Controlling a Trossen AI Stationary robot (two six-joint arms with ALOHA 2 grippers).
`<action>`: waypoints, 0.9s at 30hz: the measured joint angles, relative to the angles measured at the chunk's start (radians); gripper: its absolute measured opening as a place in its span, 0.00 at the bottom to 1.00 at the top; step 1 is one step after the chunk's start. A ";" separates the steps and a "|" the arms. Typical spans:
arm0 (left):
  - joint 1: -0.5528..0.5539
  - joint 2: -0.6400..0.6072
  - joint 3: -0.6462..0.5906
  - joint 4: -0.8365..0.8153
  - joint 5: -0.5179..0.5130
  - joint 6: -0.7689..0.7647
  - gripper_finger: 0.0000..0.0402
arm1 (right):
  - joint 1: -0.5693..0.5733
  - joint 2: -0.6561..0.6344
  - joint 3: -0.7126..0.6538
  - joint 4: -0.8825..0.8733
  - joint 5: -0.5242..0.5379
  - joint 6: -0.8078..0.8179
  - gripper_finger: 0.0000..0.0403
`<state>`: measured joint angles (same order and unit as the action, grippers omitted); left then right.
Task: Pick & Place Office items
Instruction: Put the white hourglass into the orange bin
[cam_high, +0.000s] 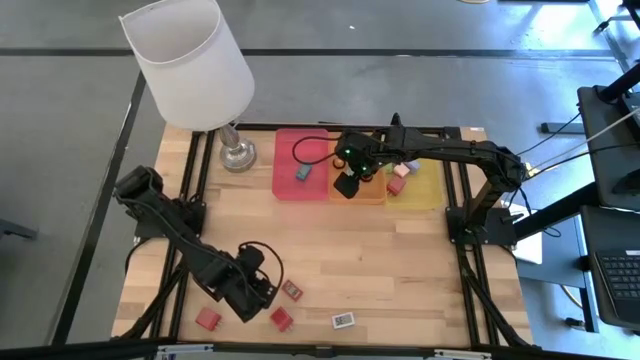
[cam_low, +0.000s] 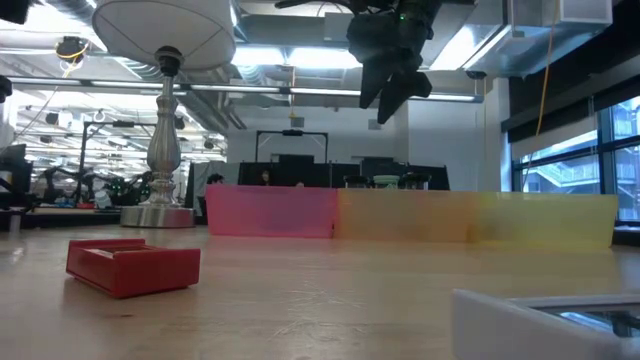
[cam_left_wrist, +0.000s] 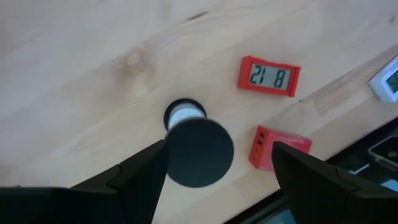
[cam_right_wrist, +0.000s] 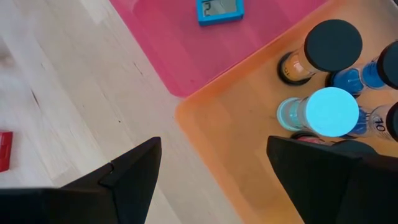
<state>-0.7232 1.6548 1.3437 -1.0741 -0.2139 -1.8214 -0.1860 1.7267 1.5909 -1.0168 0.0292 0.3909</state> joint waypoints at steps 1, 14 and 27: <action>-0.003 0.004 0.000 -0.001 0.005 0.000 0.70 | 0.000 0.000 0.000 0.000 0.000 -0.006 0.73; -0.008 0.048 0.005 -0.011 0.007 0.002 0.70 | 0.000 0.000 0.000 0.022 0.000 -0.017 0.73; 0.013 0.008 0.002 -0.008 0.002 0.002 0.70 | 0.000 0.000 0.000 0.037 0.000 -0.033 0.73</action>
<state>-0.7101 1.6630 1.3457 -1.0818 -0.2119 -1.8198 -0.1860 1.7267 1.5909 -0.9794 0.0288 0.3584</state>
